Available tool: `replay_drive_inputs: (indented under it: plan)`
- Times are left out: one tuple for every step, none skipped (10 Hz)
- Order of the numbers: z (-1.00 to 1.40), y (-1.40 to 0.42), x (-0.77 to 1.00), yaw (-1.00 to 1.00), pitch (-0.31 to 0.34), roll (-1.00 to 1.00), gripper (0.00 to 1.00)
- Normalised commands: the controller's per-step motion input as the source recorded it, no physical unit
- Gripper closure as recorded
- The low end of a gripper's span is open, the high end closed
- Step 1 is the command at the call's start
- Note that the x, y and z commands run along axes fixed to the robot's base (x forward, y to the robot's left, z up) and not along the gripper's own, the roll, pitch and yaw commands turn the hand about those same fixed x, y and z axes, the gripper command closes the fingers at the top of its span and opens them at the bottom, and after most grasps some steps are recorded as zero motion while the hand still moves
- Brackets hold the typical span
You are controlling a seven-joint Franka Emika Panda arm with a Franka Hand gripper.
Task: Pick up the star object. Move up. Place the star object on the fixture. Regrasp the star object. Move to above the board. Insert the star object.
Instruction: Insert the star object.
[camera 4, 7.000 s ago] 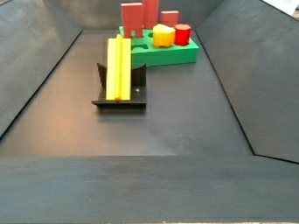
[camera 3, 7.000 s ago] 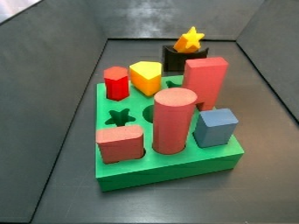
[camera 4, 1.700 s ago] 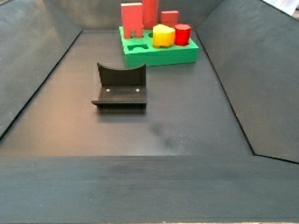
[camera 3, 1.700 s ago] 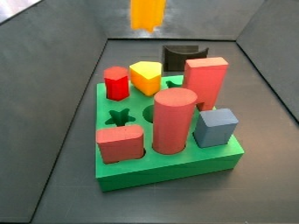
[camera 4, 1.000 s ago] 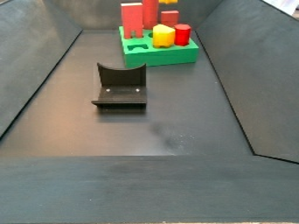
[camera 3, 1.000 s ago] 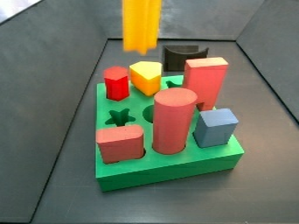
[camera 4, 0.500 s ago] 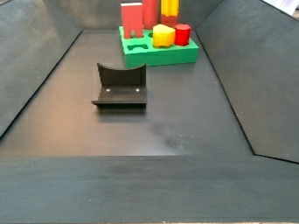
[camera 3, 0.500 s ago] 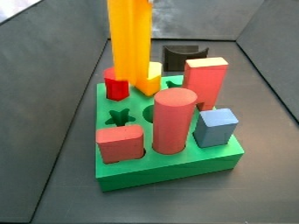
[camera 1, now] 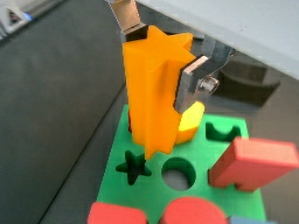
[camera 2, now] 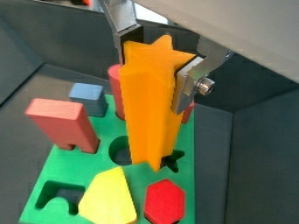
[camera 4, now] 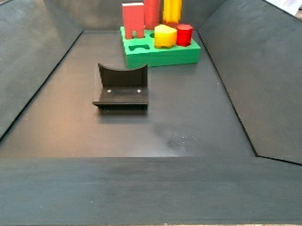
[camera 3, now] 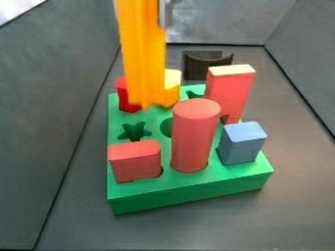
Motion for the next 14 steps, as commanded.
replay_drive_inputs:
  plan:
    - [-0.36,-0.07,-0.07,-0.81,-0.009,-0.21,1.0]
    - [-0.29,-0.03,-0.01,-0.89,-0.004,-0.19,1.0]
    - [0.0,0.0,0.2,-0.07,0.0,0.0,1.0]
    - [-0.05,0.0,0.0,0.0,0.0,0.02,1.0]
    - [-0.58,-0.11,-0.31,-0.05,-0.014,0.03,1.0]
    - [-0.77,-0.15,-0.53,-0.07,-0.046,0.0,1.0]
    - [-0.17,0.0,-0.18,-0.02,-0.023,0.0,1.0]
    - [0.0,0.03,0.0,0.0,0.0,0.0,1.0]
    - [-0.37,-0.18,-0.05,0.0,0.0,0.05,1.0]
    - [-0.48,-0.43,-0.02,0.1,0.0,0.08,1.0]
    - [-0.51,-0.55,-0.01,0.14,0.0,0.1,1.0]
    - [-0.44,-0.45,0.0,0.16,0.0,0.07,1.0]
    - [-0.58,-0.2,0.07,0.39,0.046,0.14,1.0]
    - [-0.69,-0.07,0.26,0.42,0.137,0.15,1.0]
